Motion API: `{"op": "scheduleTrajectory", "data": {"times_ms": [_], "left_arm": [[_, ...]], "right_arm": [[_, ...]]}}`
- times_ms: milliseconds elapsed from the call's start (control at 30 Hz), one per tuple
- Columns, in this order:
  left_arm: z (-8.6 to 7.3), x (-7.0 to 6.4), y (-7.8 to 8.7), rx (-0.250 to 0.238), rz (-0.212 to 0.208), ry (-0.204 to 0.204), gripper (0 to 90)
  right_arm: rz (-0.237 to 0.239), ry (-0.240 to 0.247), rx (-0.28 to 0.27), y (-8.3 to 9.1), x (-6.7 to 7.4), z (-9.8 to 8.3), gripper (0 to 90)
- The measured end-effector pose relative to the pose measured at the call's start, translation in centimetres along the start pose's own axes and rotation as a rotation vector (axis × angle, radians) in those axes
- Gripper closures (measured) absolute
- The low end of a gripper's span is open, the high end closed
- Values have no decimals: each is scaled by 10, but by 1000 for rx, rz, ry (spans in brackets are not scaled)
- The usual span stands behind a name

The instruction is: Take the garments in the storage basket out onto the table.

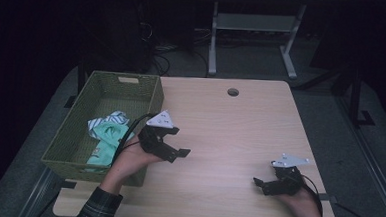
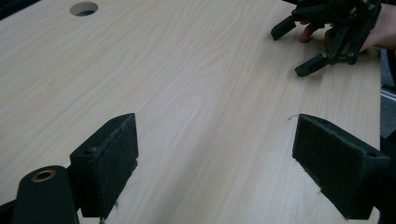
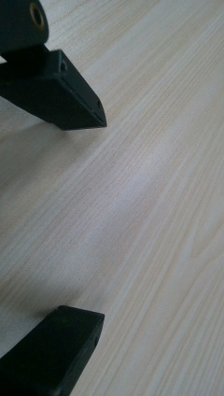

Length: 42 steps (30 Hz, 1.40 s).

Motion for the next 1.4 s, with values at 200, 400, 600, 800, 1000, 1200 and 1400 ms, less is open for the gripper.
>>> {"op": "scheduleTrajectory", "data": {"times_ms": [200,400,600,800,1000,1200,1400], "left_arm": [[-1,3,6,-10,11,7,137],[-3,8,11,-19,27,16,138],[-8,11,12,0,38,16,137],[-10,16,16,-6,52,27,137],[-14,21,22,-8,66,39,137],[-18,25,26,1,64,49,136],[-21,29,32,-3,78,53,134]], "right_arm": [[0,0,0,0,0,0,61],[0,-1,0,0,0,0,61],[0,0,0,0,0,0,61],[0,0,0,0,0,0,61],[0,-1,0,0,0,0,61],[0,-1,0,0,0,0,61],[0,0,0,0,0,0,61]]}}
Point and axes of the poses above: each handheld gripper's, and its own axes: y roughly backward along the jaws, z roughly out of its top, x roughly to its left, the point moved 3 cm from there along -y, roughly forward along the jaws, and after that the axes turned 4 degrees about -y, right-handed, at the moved point
